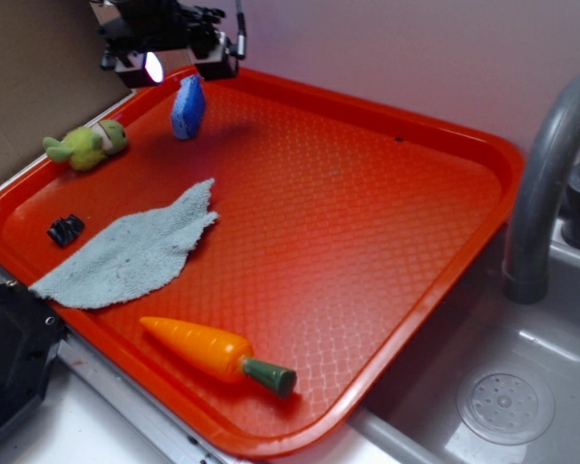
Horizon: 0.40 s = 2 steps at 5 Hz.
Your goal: Grab the blue sponge.
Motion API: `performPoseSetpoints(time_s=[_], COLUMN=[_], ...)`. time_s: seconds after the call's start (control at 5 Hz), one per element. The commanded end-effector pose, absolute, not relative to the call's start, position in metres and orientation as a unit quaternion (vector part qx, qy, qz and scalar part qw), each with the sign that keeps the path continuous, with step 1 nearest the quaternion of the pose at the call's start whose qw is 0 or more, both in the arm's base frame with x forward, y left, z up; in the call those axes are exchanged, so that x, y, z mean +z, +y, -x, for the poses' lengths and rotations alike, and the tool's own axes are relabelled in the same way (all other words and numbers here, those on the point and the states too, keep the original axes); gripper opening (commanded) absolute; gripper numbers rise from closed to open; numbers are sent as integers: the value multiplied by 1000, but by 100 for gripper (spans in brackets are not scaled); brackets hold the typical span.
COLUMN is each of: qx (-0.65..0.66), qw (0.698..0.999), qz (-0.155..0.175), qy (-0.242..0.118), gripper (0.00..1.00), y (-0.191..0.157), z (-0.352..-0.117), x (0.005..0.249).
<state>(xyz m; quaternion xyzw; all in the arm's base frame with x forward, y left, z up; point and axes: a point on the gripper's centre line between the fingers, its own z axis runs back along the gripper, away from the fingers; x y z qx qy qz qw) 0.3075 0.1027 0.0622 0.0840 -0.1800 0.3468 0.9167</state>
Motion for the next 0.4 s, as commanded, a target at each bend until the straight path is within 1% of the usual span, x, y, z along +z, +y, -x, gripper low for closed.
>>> performPoseSetpoints(time_s=[0.0, 0.2], qx=[331, 319], qw=[920, 927], qz=[-119, -118], qy=[-173, -161], gripper=[100, 91], y=[123, 119], z=[-324, -318], x=[46, 39])
